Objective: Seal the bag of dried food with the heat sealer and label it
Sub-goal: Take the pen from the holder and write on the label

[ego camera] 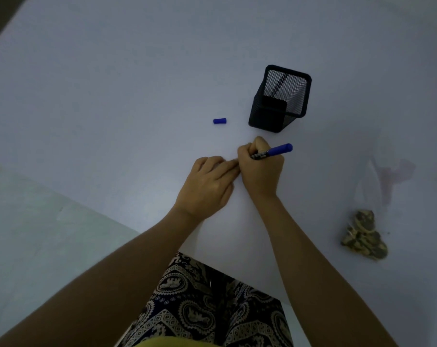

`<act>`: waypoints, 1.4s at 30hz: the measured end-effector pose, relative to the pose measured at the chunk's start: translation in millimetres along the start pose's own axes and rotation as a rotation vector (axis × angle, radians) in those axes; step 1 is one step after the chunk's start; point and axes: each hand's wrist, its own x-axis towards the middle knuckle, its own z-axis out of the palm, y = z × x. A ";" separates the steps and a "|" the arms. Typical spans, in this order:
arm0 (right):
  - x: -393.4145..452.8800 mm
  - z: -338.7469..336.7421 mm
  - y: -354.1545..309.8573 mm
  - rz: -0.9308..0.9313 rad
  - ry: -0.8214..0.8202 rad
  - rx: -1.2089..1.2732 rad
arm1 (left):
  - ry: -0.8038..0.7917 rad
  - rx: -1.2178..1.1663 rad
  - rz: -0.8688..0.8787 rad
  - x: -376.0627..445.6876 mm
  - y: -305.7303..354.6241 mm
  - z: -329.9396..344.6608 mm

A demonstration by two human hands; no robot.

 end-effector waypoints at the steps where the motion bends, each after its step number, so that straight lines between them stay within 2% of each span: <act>1: 1.0 -0.7 0.1 0.008 0.008 0.018 | -0.002 0.001 -0.001 0.0 -0.4 0.5; 6: 1.8 -5.5 10.2 0.039 0.010 0.155 | -0.007 0.002 -0.004 -0.9 -1.2 2.7; 9: -0.7 -6.2 11.4 -0.099 0.046 0.042 | 0.002 0.007 -0.001 -2.0 -0.6 3.4; 14: -1.3 -3.2 13.7 -0.161 0.114 -0.005 | 0.004 0.024 0.009 -2.3 -0.2 3.2; 26: -3.2 0.3 18.0 -0.184 0.074 -0.096 | -0.031 0.029 -0.022 -2.0 0.7 3.2; 42: -4.7 0.5 14.4 -0.128 0.048 -0.057 | -0.044 0.047 -0.017 -1.2 1.2 3.2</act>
